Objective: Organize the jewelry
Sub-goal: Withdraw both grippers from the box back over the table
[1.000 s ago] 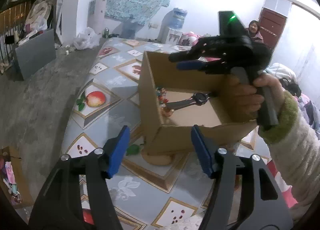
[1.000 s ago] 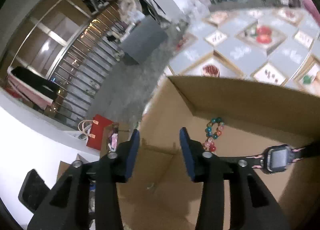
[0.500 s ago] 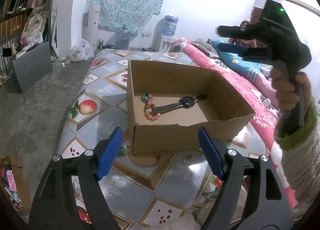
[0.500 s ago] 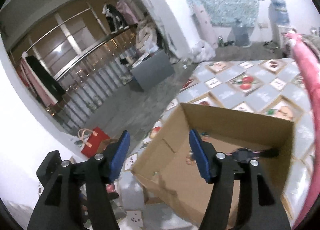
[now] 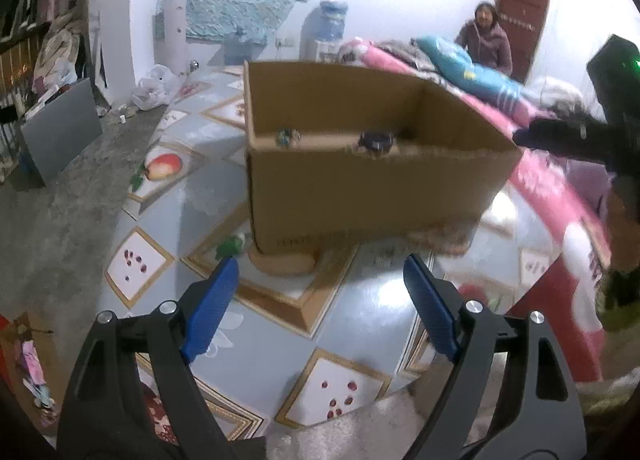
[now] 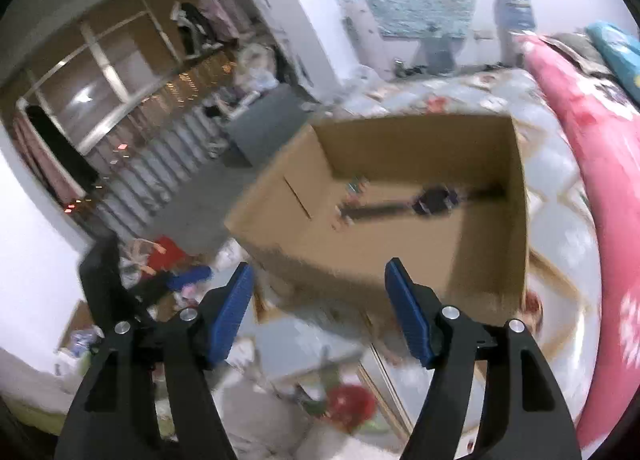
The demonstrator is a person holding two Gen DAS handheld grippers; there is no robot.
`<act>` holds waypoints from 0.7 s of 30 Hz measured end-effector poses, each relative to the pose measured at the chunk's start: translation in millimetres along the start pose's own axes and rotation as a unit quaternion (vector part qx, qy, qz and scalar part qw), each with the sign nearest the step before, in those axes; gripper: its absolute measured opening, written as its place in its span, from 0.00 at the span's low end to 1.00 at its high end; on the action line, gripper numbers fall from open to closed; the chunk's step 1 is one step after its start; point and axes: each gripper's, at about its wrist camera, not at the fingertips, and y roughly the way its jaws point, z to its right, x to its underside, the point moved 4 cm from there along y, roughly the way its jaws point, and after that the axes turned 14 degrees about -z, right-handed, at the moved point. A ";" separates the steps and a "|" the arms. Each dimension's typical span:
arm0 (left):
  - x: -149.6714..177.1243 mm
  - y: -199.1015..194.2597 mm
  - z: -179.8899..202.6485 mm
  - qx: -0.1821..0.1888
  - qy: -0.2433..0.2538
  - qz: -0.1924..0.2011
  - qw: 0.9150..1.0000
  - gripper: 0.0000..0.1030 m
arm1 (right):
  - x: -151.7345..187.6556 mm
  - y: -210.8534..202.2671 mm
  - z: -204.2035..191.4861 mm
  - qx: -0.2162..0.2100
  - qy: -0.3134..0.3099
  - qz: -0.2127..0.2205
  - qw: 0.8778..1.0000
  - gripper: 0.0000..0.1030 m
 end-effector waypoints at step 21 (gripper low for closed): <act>-25.6 53.6 26.2 -0.013 0.034 -0.012 0.999 0.79 | 20.7 44.0 37.0 0.084 0.057 0.018 0.995 0.65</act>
